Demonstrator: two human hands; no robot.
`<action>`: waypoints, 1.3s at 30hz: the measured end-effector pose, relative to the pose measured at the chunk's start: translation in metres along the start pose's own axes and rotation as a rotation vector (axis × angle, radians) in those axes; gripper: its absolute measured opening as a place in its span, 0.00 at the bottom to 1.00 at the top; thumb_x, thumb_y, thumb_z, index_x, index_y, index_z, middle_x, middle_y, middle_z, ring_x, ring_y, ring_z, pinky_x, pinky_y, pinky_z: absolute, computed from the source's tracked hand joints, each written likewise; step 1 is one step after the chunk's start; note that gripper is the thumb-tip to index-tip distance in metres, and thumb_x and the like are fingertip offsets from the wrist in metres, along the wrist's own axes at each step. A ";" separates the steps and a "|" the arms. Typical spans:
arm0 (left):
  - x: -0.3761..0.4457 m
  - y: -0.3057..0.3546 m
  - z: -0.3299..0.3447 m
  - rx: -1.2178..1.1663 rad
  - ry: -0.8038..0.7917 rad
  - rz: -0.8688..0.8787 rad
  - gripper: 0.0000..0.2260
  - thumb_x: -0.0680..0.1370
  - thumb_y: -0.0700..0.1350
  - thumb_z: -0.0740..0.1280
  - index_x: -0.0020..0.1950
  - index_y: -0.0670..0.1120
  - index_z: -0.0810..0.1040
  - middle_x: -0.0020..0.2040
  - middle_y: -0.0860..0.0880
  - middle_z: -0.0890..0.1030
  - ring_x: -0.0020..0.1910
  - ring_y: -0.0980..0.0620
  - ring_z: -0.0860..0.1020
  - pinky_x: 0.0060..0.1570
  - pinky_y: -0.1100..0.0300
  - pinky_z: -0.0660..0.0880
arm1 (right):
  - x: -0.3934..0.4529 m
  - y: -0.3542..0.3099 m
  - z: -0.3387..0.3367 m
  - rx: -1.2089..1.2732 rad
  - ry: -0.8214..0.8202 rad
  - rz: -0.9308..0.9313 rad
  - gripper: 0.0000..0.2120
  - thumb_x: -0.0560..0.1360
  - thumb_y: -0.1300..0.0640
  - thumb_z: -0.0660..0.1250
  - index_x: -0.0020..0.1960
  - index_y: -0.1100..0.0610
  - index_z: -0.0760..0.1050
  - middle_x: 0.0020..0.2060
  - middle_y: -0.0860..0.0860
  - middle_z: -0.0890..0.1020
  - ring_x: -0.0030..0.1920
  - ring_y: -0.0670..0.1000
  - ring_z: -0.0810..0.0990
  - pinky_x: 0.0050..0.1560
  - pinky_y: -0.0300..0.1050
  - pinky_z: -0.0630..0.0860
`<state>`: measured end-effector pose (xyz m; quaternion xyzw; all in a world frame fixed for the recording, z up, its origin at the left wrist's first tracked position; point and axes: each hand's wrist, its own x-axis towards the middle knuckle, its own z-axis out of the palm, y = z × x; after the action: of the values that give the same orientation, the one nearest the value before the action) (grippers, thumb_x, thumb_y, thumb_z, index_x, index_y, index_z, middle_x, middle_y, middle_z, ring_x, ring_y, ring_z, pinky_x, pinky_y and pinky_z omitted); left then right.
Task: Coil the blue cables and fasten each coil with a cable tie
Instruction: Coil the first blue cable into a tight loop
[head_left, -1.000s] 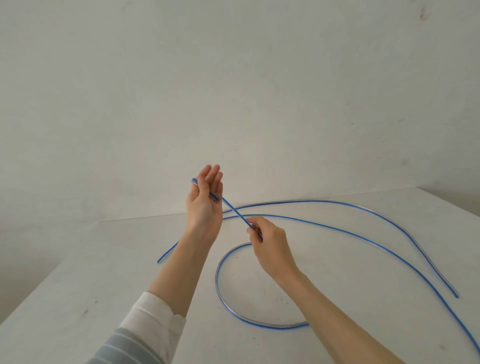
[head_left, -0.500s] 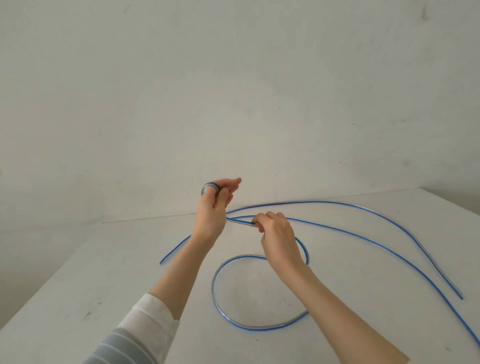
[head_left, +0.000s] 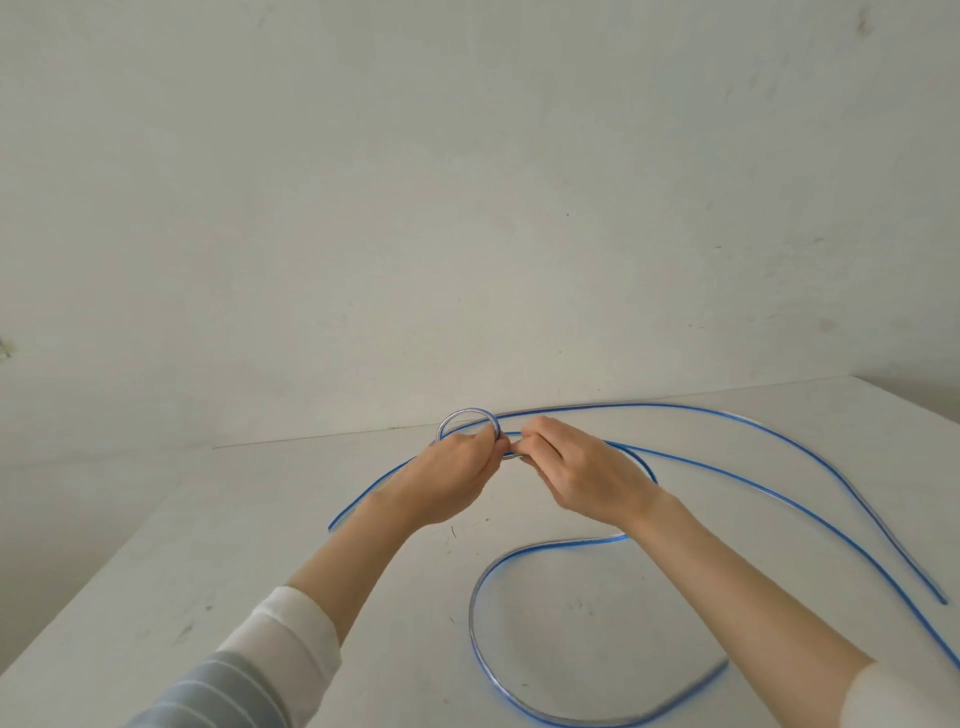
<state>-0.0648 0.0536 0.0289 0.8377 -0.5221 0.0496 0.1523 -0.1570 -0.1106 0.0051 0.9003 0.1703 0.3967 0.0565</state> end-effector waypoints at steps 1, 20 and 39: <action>0.001 -0.002 0.000 0.030 -0.008 0.000 0.07 0.81 0.40 0.52 0.46 0.44 0.67 0.33 0.52 0.69 0.32 0.46 0.67 0.36 0.48 0.68 | -0.001 0.001 0.002 -0.033 0.051 -0.016 0.13 0.79 0.65 0.54 0.45 0.65 0.78 0.36 0.57 0.77 0.33 0.55 0.75 0.35 0.48 0.75; 0.004 0.002 -0.006 -0.535 0.056 -0.268 0.13 0.81 0.42 0.50 0.39 0.40 0.67 0.30 0.55 0.72 0.28 0.58 0.67 0.31 0.68 0.64 | 0.025 0.009 0.008 -0.010 0.436 0.092 0.12 0.76 0.67 0.60 0.37 0.62 0.78 0.35 0.54 0.79 0.44 0.51 0.70 0.71 0.55 0.60; -0.007 0.014 -0.008 -1.181 0.046 -0.274 0.21 0.80 0.44 0.51 0.27 0.53 0.57 0.23 0.57 0.56 0.22 0.57 0.53 0.22 0.66 0.53 | 0.040 0.015 -0.002 0.688 0.038 0.302 0.08 0.78 0.57 0.56 0.46 0.60 0.71 0.34 0.43 0.71 0.34 0.41 0.68 0.37 0.32 0.63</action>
<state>-0.0800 0.0562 0.0378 0.6699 -0.3452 -0.2503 0.6078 -0.1294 -0.1111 0.0381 0.8741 0.1601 0.3368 -0.3113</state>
